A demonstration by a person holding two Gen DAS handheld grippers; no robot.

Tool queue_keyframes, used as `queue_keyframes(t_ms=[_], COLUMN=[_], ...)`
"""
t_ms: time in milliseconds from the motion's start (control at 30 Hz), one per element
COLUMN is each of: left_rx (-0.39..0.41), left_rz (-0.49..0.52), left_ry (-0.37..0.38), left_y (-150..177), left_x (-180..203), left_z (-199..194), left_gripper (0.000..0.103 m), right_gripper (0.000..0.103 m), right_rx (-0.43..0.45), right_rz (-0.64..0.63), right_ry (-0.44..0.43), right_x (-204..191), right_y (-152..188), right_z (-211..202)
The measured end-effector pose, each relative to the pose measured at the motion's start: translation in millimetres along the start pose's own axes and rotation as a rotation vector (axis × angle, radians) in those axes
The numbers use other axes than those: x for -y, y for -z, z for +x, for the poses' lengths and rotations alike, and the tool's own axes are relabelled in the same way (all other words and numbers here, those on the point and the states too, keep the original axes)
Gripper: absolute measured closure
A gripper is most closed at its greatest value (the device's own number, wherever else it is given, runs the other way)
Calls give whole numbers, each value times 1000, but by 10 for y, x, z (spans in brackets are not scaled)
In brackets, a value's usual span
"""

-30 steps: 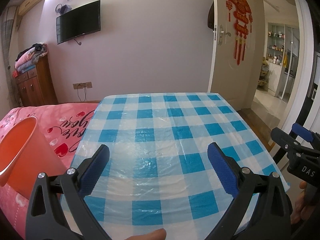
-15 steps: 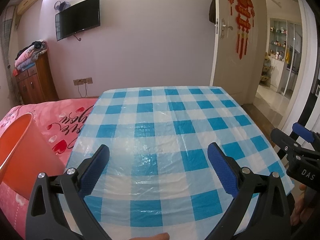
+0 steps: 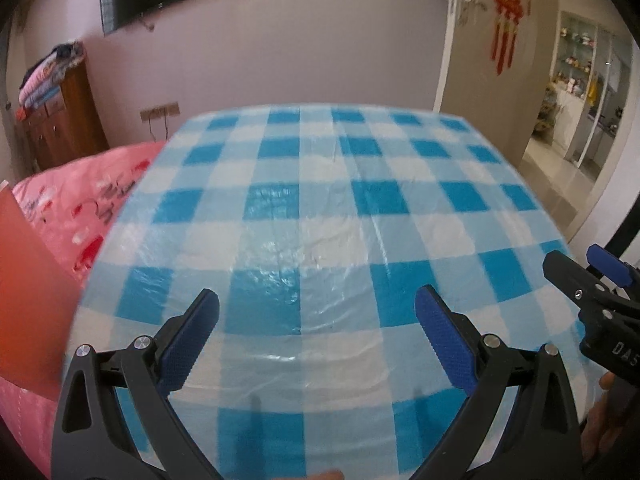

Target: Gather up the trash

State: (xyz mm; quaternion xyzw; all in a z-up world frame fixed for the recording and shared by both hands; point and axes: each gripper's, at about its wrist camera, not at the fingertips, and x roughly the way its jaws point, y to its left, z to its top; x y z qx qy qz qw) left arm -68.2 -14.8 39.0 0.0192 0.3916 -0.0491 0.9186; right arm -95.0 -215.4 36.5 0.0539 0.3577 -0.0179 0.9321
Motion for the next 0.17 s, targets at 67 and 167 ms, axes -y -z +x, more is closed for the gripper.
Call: queue_keyframes(t_ms=[67,167], left_rx=[-29,-61], left_rz=[-10,-39], left_ry=[-8,-22], left_y=[-7,-38], left_x=[21,42], left_z=[156,377], left_gripper=[4,4], right_gripper=[9,9], right_rx=[-30,-75], right_rz=[3,9], right_ry=[8,8], right_x=[23,53], right_y=[-2,-10], right_z=[161,409])
